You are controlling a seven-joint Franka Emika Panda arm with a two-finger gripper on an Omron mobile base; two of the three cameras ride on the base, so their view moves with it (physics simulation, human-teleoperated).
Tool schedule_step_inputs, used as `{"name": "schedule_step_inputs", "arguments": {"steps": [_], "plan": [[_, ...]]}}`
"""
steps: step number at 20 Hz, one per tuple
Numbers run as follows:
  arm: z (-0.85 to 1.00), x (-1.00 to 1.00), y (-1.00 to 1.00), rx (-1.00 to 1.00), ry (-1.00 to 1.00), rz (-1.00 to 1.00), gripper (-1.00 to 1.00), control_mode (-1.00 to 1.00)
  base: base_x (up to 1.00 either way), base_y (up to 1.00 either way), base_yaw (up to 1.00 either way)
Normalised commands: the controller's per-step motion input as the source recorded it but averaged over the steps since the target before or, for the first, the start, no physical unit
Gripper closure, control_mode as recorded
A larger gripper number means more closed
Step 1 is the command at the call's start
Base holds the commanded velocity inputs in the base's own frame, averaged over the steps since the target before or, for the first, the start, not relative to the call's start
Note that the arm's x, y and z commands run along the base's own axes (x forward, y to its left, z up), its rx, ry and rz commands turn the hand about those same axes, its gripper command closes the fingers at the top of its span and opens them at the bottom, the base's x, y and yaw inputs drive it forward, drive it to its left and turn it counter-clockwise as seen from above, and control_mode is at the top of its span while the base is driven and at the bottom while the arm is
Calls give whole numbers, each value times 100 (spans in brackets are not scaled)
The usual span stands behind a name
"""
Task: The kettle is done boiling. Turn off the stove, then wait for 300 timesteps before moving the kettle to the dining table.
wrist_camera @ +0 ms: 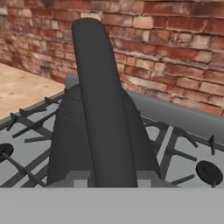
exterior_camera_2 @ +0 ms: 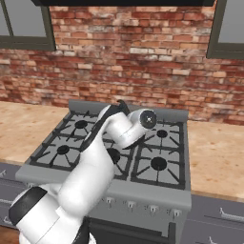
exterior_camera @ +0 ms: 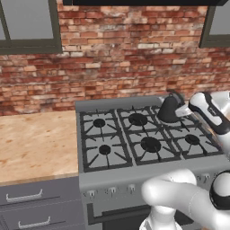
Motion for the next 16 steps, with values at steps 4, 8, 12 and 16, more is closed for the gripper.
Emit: {"name": "schedule_step_inputs", "arguments": {"steps": [4,8,12,16], "plan": [[19,-32,0,0,-1,0,100,-100,0,0,0],[25,-18,8,-1,-1,0,100,-100,0,0,0],[9,-3,8,-1,0,0,100,-100,0,0,0],[0,0,0,0,0,0,100,-100,0,0,0]]}}
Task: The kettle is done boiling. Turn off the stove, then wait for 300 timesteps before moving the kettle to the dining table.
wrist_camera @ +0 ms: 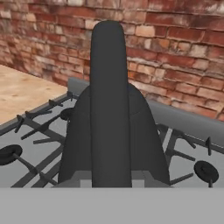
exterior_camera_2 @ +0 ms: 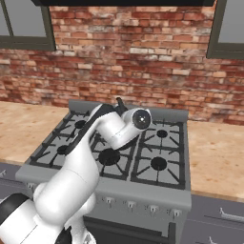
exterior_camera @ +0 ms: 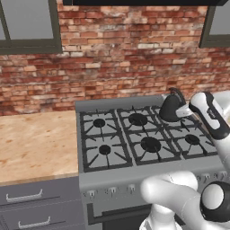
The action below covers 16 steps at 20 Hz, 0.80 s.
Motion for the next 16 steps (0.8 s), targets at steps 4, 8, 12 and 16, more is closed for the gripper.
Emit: {"name": "schedule_step_inputs", "arguments": {"steps": [4,8,12,16], "plan": [[0,0,0,0,0,0,100,100,-3,0,0],[0,0,0,0,0,0,100,100,-36,-9,-7],[0,0,0,0,0,0,100,100,-40,-17,-15],[0,0,0,0,0,0,100,100,-34,-10,-28]]}}
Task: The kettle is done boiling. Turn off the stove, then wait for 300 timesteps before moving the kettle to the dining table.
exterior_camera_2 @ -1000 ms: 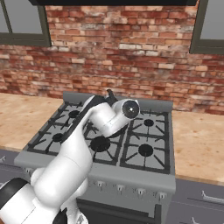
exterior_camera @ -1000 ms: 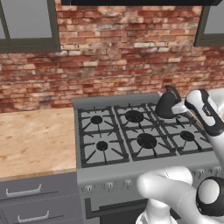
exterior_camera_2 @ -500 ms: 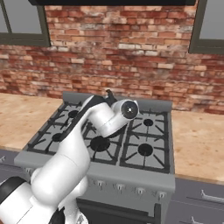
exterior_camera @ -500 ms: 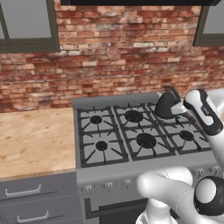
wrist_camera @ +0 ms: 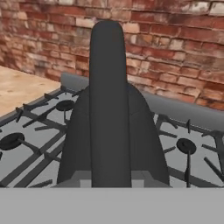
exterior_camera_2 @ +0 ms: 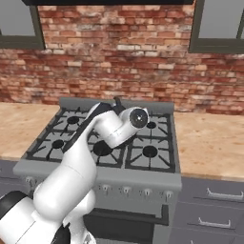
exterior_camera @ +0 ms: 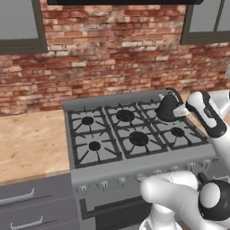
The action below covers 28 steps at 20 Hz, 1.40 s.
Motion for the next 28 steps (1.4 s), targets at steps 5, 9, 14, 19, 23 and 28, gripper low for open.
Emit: {"name": "schedule_step_inputs", "arguments": {"steps": [5,9,14,19,23,28], "plan": [[0,0,0,0,0,0,100,100,-27,-2,-37],[0,0,0,0,0,0,100,100,-16,0,-40],[0,0,0,0,0,0,100,100,-12,-14,-38],[0,0,0,0,0,0,100,100,-14,-19,-37],[0,0,0,0,0,0,100,100,-12,-13,-38],[0,0,0,0,0,0,100,100,-10,-3,-37]]}}
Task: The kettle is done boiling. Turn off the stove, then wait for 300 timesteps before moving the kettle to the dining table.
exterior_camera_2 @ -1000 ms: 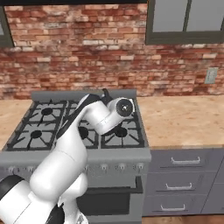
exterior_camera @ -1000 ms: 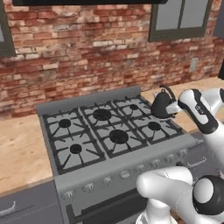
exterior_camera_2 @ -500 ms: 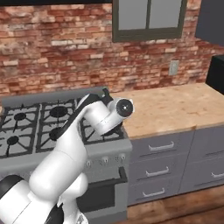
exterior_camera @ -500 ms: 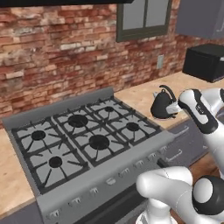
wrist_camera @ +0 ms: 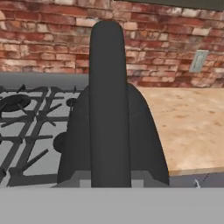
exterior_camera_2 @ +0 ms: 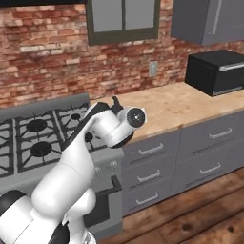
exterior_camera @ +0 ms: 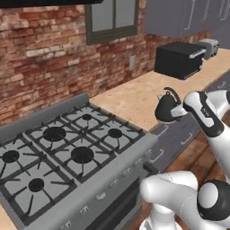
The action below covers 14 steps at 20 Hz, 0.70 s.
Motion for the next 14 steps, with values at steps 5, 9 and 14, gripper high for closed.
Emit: {"name": "schedule_step_inputs", "arguments": {"steps": [5,9,14], "plan": [[0,0,0,0,0,0,100,100,-8,0,-33],[0,0,0,0,0,0,100,100,-22,-1,-31],[0,0,0,0,0,0,100,100,-20,-28,-31]]}}
